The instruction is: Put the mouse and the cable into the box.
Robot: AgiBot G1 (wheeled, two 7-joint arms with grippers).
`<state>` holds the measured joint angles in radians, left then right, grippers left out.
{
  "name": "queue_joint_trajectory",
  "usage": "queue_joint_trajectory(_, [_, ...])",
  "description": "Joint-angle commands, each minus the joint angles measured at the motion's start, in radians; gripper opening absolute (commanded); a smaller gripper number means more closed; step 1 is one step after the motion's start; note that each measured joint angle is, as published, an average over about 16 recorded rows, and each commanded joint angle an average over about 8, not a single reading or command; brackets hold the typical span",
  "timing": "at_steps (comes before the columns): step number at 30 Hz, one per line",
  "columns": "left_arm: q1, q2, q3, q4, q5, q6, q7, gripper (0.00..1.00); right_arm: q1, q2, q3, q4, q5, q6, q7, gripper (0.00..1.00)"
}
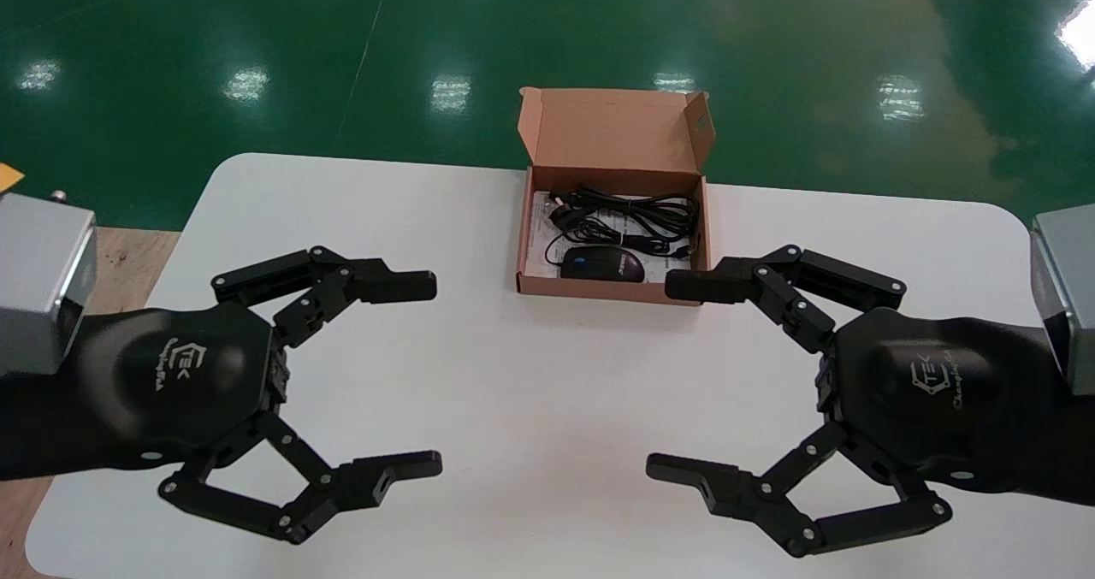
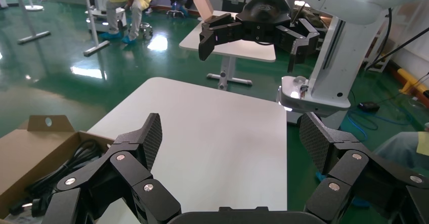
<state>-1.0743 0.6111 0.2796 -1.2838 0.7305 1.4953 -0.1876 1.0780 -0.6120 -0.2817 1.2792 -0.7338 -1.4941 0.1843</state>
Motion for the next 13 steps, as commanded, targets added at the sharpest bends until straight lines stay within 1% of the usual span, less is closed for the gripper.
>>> queue_joint_trajectory(1, [0.000, 0.000, 0.000, 0.000, 0.000, 0.000, 0.000, 1.00, 0.000, 0.000, 0.000, 0.000, 0.000, 0.000, 0.000, 1.00])
queue_joint_trajectory(13, [0.000, 0.000, 0.000, 0.000, 0.000, 0.000, 0.000, 1.00, 0.000, 0.000, 0.000, 0.000, 0.000, 0.000, 0.000, 1.00])
